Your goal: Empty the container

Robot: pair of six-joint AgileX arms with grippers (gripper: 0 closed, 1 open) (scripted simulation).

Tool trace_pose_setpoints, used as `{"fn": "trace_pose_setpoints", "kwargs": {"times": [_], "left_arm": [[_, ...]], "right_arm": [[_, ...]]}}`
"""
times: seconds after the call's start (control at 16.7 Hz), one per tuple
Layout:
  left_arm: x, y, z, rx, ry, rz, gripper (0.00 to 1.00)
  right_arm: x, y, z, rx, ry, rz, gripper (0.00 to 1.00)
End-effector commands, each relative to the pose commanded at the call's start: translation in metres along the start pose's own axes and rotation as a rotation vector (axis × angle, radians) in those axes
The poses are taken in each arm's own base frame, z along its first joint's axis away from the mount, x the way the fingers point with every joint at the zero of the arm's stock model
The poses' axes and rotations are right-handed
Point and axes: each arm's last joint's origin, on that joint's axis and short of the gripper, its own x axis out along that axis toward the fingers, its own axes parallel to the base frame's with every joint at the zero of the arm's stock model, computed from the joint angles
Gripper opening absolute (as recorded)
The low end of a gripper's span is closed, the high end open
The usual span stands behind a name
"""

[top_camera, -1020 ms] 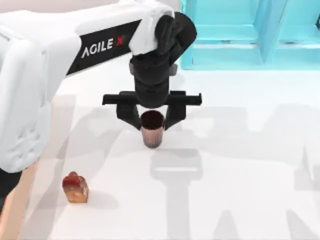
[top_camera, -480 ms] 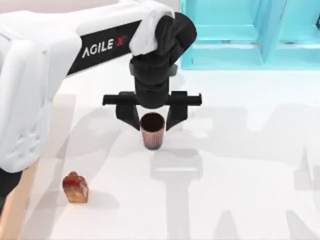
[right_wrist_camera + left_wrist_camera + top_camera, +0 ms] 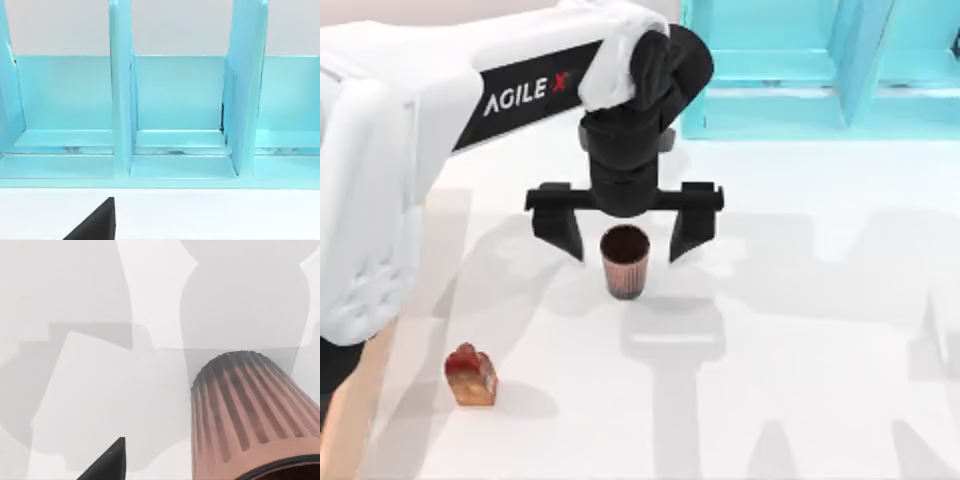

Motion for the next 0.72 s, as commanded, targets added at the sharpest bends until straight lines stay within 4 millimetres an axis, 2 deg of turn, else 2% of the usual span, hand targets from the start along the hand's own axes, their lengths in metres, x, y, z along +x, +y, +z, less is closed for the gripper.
{"fn": "trace_pose_setpoints", "kwargs": {"times": [0.3,0.42,0.54,0.72], "left_arm": [[0.0,0.0,0.0,-0.001,0.001,0.0,1.0],[-0.008,-0.001,0.002,-0.004,0.005,0.0,1.0],[-0.025,-0.003,0.004,-0.004,0.008,0.003,1.0],[-0.066,-0.004,0.005,-0.001,0.002,0.001,1.0]], "right_arm": [[0.0,0.0,0.0,0.0,0.0,0.0,1.0],[0.0,0.0,0.0,0.0,0.0,0.0,1.0],[0.0,0.0,0.0,0.0,0.0,0.0,1.0],[0.0,0.0,0.0,0.0,0.0,0.0,1.0]]}}
